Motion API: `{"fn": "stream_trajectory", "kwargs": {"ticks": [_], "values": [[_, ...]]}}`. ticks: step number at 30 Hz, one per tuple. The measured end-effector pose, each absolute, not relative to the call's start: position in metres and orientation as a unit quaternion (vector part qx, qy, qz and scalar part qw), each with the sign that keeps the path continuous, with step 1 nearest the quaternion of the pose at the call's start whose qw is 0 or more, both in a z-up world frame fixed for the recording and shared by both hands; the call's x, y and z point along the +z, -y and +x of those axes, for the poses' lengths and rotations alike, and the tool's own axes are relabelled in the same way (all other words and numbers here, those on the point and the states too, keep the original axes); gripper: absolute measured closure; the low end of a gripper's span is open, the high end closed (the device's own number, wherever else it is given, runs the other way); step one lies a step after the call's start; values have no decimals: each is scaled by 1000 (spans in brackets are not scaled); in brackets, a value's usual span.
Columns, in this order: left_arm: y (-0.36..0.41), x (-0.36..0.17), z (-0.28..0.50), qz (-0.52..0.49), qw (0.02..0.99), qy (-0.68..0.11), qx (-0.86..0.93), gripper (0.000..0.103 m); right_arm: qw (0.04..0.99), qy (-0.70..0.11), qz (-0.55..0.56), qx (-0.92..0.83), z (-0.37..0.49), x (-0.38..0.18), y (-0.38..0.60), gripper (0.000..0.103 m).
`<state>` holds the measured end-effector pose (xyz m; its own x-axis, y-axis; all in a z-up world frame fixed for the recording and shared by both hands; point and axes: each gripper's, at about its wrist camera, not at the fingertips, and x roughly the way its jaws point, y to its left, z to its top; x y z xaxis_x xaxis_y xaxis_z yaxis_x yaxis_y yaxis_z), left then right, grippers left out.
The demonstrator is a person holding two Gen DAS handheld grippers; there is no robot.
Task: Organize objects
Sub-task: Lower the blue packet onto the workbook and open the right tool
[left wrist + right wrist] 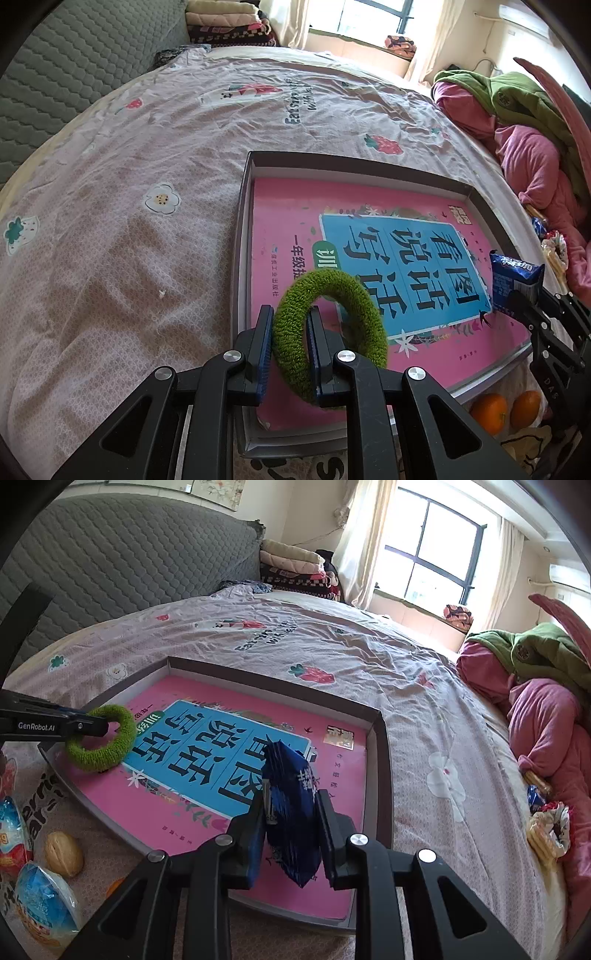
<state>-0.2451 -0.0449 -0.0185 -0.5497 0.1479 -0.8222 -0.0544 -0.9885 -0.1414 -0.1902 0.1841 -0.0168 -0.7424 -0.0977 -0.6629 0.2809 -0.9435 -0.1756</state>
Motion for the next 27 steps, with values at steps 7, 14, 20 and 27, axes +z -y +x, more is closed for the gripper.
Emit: {"fn": "stream_trajectory", "kwargs": {"ticks": [7, 14, 20, 27], "values": [[46, -18, -245, -472, 59, 49, 878, 86, 90, -106, 358, -923, -195, -19, -196, 73], [45, -18, -244, -472, 57, 49, 878, 85, 82, -77, 368, -923, -199, -19, -209, 73], [45, -18, -245, -475, 60, 50, 877, 83, 76, -69, 369, -924, -200, -18, -213, 73], [42, -17, -244, -482, 68, 47, 872, 77, 81, -59, 376, -921, -196, -17, -215, 73]]}}
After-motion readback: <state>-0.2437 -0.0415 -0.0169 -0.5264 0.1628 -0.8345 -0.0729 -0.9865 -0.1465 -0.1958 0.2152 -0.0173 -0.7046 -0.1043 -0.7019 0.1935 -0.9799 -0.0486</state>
